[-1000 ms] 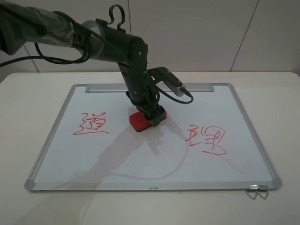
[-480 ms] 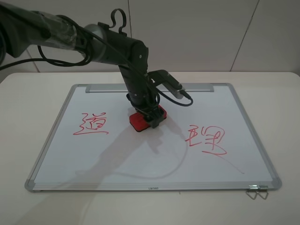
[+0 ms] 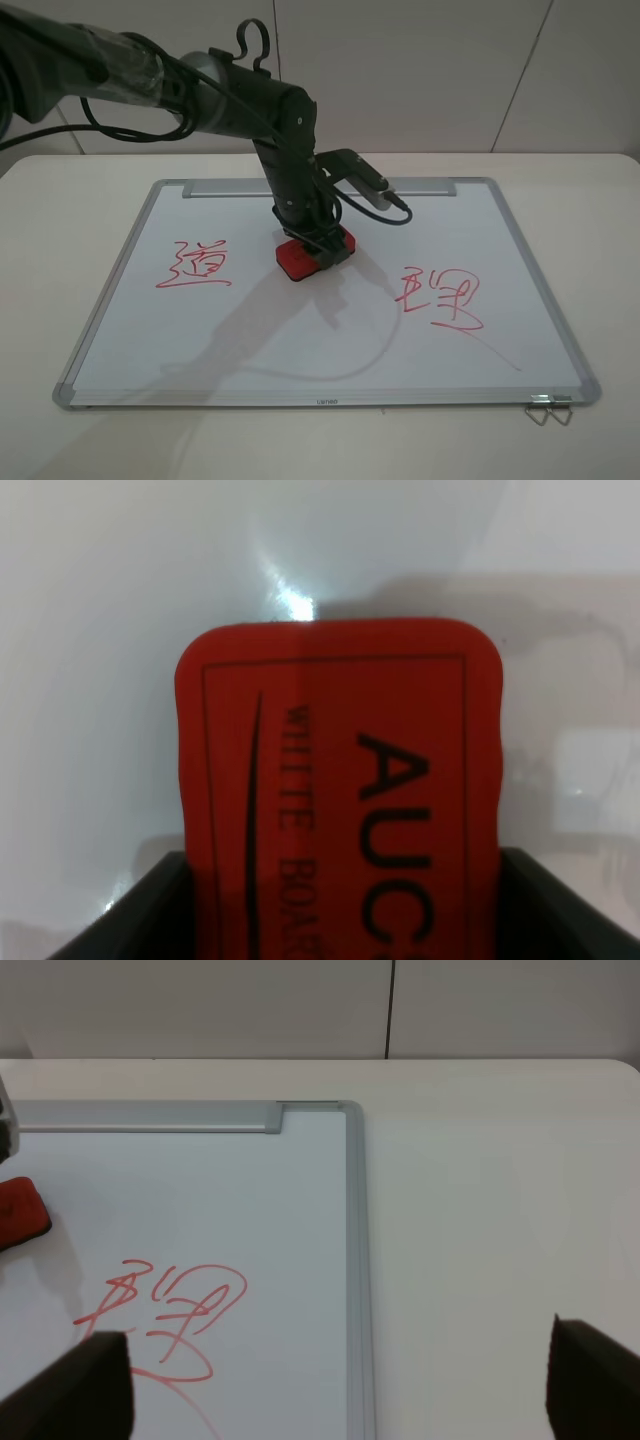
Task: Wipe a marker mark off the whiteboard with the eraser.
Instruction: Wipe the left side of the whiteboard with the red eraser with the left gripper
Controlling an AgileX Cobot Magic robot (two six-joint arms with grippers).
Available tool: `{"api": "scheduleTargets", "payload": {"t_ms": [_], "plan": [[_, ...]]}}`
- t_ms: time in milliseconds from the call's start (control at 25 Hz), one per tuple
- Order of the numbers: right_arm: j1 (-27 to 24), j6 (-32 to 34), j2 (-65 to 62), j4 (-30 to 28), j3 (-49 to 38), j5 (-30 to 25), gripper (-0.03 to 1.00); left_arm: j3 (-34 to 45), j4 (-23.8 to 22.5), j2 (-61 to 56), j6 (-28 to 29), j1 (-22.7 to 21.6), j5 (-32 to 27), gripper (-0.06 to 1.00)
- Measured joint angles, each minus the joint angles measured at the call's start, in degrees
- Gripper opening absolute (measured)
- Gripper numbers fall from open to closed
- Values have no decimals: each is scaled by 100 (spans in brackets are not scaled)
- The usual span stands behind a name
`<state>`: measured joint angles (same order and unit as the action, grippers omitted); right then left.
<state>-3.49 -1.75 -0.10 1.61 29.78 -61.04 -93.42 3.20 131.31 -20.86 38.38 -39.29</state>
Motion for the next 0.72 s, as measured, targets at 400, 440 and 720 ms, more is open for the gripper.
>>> {"api": "scheduleTargets", "payload": {"t_ms": [400,440,720], "plan": [[0,0,0,0,0,0,71,0,147,-658,704,-218,-187,57],[0,0,0,0,0,0,71,0,229,-777,817,-297,-222,57],[0,0,0,0,0,0,71,898,35,-1467,1704,-933,-244,57]]}}
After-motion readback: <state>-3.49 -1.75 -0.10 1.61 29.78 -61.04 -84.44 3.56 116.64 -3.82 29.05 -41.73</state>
